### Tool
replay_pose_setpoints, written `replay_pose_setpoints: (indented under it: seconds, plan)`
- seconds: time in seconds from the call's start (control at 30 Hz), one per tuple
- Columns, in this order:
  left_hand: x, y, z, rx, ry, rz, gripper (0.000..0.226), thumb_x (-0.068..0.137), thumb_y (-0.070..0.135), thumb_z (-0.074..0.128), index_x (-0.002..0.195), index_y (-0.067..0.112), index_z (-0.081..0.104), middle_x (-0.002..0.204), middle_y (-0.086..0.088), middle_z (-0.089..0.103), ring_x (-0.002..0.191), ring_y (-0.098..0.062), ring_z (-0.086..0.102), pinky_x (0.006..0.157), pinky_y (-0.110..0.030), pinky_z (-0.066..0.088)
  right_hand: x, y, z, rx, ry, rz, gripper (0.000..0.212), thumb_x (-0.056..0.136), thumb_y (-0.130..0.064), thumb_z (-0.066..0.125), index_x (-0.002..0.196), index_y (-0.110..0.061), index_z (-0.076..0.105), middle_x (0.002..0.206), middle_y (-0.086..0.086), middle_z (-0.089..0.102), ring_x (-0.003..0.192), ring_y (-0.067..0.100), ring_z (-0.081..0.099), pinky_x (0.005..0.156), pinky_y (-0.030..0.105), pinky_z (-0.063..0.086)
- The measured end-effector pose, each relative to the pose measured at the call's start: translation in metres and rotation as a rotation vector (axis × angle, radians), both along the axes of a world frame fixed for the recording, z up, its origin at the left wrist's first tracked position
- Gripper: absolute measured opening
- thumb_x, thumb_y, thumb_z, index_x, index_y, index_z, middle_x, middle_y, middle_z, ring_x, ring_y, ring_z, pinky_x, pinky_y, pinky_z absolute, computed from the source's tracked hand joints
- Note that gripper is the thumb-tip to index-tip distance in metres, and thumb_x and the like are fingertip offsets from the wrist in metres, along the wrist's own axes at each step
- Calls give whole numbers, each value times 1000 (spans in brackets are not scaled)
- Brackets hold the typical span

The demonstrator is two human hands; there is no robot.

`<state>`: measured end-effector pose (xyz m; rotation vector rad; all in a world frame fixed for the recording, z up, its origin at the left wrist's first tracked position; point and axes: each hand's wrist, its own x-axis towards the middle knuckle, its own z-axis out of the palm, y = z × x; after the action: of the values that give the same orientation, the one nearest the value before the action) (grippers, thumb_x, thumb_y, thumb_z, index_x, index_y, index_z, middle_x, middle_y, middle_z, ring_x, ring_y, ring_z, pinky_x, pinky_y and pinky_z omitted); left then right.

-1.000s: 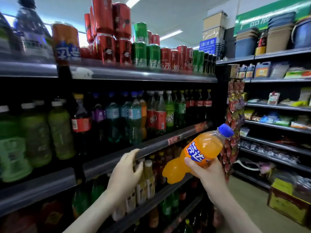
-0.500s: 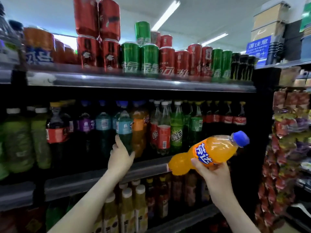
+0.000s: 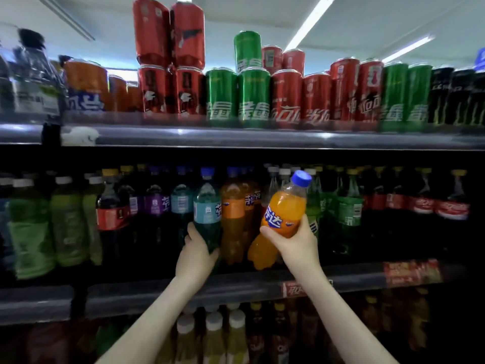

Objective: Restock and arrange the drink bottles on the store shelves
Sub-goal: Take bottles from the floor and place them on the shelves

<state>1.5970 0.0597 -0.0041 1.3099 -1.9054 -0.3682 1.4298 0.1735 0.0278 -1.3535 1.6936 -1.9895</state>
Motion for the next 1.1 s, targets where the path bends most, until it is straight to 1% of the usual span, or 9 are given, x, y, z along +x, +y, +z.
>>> replay_pose_setpoints:
  seconds: [0.17,0.33,0.43,0.5,0.53,0.63,0.73,0.83,1.1]
  plan:
    - [8,-8,-5,-2,-31,32,91,90,33,61,149,6,-3,145,-21,33,115,-33,55,84,-35,48,3,-33,-3,153,67,-75,58,69,-42,83,114,-27,49,101,-4,64,93,18,64,83,36,54]
    - [10,-6,-13,-60,5,27,90,89,31,63,149,7,0,143,-19,34,123,-32,48,92,-37,49,7,-48,-1,250,173,-131,56,72,-50,77,110,-27,42,100,-5,59,93,20,62,83,38,54]
    - [8,-1,-18,-376,-39,66,92,72,22,81,141,-1,26,130,-26,41,115,-41,49,87,-46,51,9,-55,-6,275,214,-146,63,75,-46,76,122,-21,42,112,0,61,104,24,62,86,39,53]
    - [0,1,-24,-597,-37,50,86,63,17,86,131,-2,38,119,-24,45,103,-38,51,82,-48,53,10,-58,-9,271,232,-157,66,78,-40,75,129,-19,40,119,3,61,109,25,61,90,40,52]
    - [-6,4,-26,-638,-22,-11,82,65,14,84,131,1,38,117,-22,46,101,-35,51,81,-46,53,10,-58,-10,267,236,-167,66,79,-39,75,131,-19,39,120,4,61,110,25,60,91,39,51]
    - [-27,16,-22,-469,73,-166,73,85,12,66,144,18,24,128,-14,47,111,-27,52,88,-33,50,9,-55,-15,233,216,-194,63,79,-38,74,129,-19,41,117,2,61,108,24,61,90,38,51]
    - [-49,15,-26,-250,85,-174,78,95,17,48,150,28,-6,144,-11,30,122,-27,45,96,-34,46,1,-46,-21,196,204,-239,63,78,-39,75,129,-21,42,114,-1,59,105,21,59,89,37,51]
    - [-66,11,-27,-124,63,-111,87,96,19,49,148,19,-20,145,-15,29,124,-30,45,97,-36,44,-12,-39,-23,182,168,-271,67,77,-42,76,131,-22,42,113,-2,58,103,20,59,89,38,51]
    - [-85,-9,-24,-29,-133,77,93,97,34,50,144,2,-24,147,-15,31,127,-26,45,95,-31,45,-36,-30,-27,151,85,-262,66,79,-40,75,131,-19,41,109,1,59,97,20,58,87,34,49]
